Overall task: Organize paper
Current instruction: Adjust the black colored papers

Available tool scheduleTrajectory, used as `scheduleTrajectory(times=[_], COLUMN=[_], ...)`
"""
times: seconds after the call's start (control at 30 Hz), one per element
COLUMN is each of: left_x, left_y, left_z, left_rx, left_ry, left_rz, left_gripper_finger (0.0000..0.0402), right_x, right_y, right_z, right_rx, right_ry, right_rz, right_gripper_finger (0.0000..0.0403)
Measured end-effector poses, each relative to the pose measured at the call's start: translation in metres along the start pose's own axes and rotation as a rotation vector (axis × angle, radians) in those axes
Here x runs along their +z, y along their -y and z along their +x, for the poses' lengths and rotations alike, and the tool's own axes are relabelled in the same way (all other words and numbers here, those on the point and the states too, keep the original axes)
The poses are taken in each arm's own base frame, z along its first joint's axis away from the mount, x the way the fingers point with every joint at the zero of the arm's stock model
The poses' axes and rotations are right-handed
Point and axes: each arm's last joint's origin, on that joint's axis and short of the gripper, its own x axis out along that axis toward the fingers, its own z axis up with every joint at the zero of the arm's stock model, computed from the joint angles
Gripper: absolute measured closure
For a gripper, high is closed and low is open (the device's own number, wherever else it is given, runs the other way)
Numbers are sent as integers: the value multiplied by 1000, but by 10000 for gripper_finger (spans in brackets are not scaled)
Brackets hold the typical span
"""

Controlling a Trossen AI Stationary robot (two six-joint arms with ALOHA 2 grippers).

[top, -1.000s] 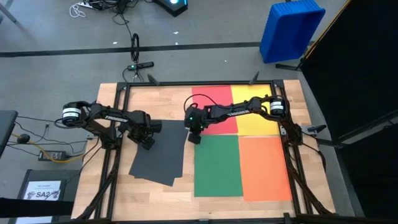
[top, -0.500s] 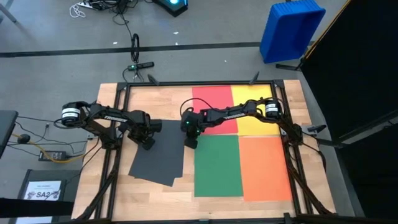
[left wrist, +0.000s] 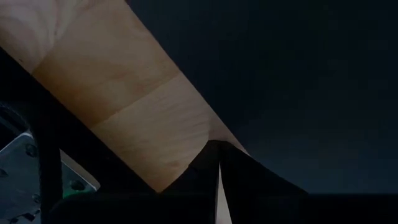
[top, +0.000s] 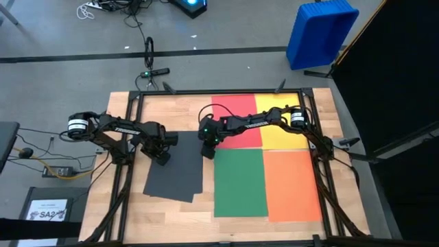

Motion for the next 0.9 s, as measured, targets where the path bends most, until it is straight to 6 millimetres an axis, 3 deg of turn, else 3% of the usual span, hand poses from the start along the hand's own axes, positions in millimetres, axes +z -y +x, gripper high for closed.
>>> scheduleTrajectory(times=[0.3,0.4,0.57,0.7,0.9], left_x=[-1,-2,-6,-24,-74], left_y=[-1,-4,6,35,83], left_z=[-4,-15,-40,-56,-63], left_rx=[45,77,-39,-159,-330], left_ry=[4,50,200,344,473], left_rz=[2,9,76,255,566], left_gripper_finger=[402,402,402,402,402], right_x=[3,1,5,8,28], right_y=[-6,-15,-28,-22,15], right_z=[-9,-19,-37,-39,-46], right_rx=[-15,-37,-60,-71,-61], right_ry=[14,-7,18,30,152], right_rz=[-1,-20,-54,-85,-72], right_gripper_finger=[403,403,403,402,403])
